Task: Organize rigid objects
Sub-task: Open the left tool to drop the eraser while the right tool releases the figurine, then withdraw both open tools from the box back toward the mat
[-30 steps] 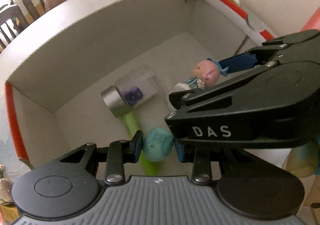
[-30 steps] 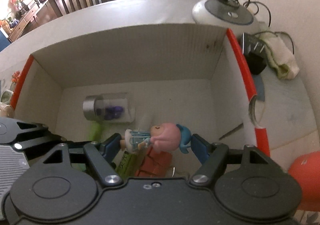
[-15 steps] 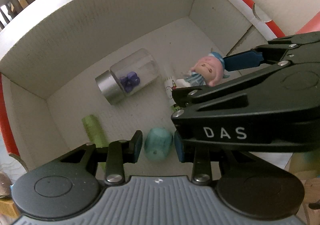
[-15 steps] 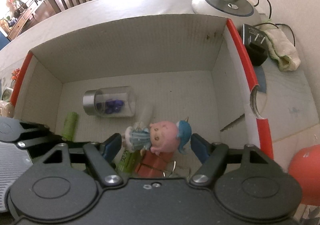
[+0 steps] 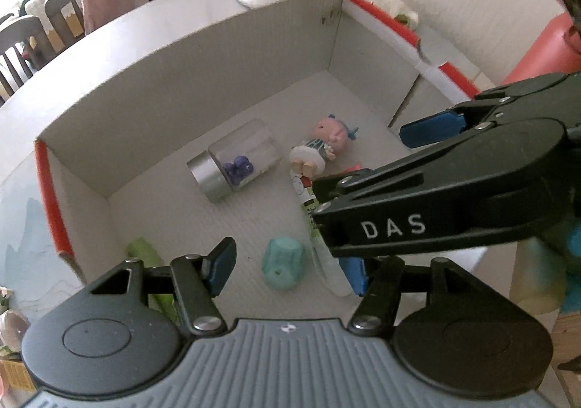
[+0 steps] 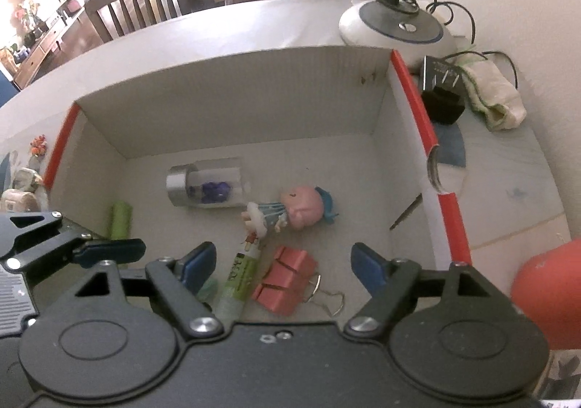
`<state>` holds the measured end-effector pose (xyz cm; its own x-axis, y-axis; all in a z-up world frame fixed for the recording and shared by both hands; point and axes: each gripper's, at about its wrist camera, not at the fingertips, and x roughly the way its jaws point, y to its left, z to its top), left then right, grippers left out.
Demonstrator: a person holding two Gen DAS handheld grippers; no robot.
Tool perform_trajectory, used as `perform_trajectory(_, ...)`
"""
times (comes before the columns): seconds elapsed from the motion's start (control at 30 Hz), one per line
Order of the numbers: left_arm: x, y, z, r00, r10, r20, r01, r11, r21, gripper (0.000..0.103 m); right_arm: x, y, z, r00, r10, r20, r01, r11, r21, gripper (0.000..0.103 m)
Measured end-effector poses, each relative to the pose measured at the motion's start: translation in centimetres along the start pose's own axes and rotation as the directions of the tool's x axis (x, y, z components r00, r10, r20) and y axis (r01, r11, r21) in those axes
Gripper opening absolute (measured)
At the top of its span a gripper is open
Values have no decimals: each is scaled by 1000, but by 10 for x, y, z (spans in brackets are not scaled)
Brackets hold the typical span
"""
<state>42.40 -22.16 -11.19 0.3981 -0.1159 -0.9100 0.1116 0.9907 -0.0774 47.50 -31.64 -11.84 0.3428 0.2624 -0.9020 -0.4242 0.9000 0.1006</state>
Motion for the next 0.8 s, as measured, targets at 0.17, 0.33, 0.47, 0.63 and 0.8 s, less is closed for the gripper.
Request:
perform_trajectory(0.17,-15,5,-2,998,-17,55,18,1000,-18,61,-22,9,-5,999,25,47,-24,1000,-11,82)
perform_trajectory(0.33,-39,11,-10,994,-24,104,29,999,-44,61,-45,18,-9,994,41,102,-39,999,-25,84)
perform_trajectory(0.47,-59,18,-18,989,-35,143,44,997,-61,61,-61,24,-13,988,58,146,-55,998,-19,85)
perform_trajectory(0.63,-84,26,-30,980,-46,192,61,995,-75,61,-80,31,-21,973,96,209,-95,995,-11,86)
perform_trajectory(0.8,-110,38,-46,969,-45,244,65,995,-73,69,-99,46,-35,949,145,282,-142,989,-29,89)
